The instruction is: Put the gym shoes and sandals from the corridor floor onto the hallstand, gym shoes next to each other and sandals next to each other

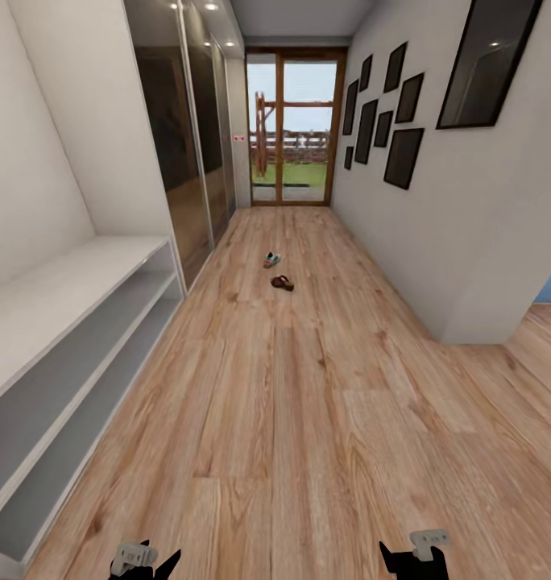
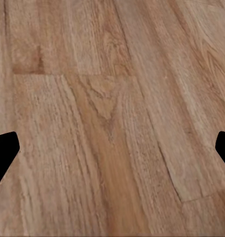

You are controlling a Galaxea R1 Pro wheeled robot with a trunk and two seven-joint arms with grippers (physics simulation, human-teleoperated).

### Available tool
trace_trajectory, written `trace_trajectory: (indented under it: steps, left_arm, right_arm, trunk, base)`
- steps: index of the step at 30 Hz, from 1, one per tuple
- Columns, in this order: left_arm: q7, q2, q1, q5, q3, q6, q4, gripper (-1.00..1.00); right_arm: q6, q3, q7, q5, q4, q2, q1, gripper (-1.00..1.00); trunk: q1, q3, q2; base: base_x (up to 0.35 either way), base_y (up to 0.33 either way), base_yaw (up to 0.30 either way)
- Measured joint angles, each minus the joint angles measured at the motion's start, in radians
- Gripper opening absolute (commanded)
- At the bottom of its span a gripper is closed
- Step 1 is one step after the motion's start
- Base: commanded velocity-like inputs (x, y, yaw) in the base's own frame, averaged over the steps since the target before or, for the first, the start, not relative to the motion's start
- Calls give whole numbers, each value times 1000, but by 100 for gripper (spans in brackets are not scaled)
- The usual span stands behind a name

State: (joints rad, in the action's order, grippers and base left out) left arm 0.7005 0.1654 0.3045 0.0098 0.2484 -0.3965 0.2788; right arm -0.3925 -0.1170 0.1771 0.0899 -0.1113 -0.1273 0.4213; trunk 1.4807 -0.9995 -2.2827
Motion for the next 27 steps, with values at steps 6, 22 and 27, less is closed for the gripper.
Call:
trace_trajectory:
  steps: [6, 22, 27]
  left_arm:
    - [0, 0, 0, 0, 0, 0, 0, 100]
    - [0, 0, 0, 0, 0, 0, 0, 100]
    - [0, 0, 0, 0, 0, 0, 0, 100]
  right_arm:
    - [0, 0, 0, -1, 0, 0, 0, 100]
    - [0, 0, 0, -1, 0, 0, 0, 100]
    - [0, 0, 0, -1, 0, 0, 0, 100]
  trunk:
    - [0, 0, 0]
    - [0, 0, 0]
    - [0, 0, 0]
  base:
    - [339, 0, 0]
    - [339, 0, 0]
    - [339, 0, 0]
